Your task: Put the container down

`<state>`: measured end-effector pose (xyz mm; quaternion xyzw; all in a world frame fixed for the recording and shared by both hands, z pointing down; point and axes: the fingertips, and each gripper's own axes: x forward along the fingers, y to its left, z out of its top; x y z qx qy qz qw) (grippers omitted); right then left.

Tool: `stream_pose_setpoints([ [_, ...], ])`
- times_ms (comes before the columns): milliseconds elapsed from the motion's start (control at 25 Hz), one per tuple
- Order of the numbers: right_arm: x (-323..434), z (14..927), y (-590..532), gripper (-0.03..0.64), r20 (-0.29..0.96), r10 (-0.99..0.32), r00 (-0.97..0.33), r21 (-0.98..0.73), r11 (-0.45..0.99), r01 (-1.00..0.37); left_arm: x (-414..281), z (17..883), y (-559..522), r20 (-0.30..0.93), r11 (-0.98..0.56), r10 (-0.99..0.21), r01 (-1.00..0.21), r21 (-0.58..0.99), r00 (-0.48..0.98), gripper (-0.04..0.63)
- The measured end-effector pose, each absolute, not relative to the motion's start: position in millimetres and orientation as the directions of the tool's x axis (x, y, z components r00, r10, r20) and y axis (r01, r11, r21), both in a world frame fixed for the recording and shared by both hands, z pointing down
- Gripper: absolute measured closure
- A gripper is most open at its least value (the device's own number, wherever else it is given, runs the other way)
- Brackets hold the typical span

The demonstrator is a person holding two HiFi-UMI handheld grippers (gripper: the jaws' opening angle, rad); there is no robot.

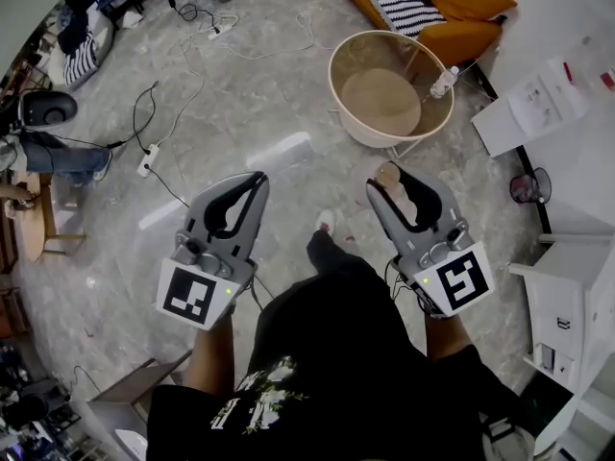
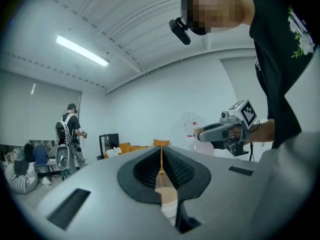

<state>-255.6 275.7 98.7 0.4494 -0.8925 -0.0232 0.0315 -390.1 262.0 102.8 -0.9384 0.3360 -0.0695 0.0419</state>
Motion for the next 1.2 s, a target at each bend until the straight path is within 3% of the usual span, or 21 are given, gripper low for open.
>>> stream_pose_setpoints([
  [720, -237.5, 107.5, 119.3, 0.495, 0.046, -0.819, -0.572, 0.05, 0.573, -0.818, -375.8, 99.9, 107.7, 0.129, -0.784, -0.618, -0.597, -0.168, 0.775, 0.572],
  [1200, -251.6, 128.6, 113.9, 0.495, 0.09, -0.857, -0.507, 0.077, 0.514, -0.854, -380.6, 130.3, 78.4, 0.12, -0.832, -0.555, -0.545, -0.109, 0.823, 0.572],
])
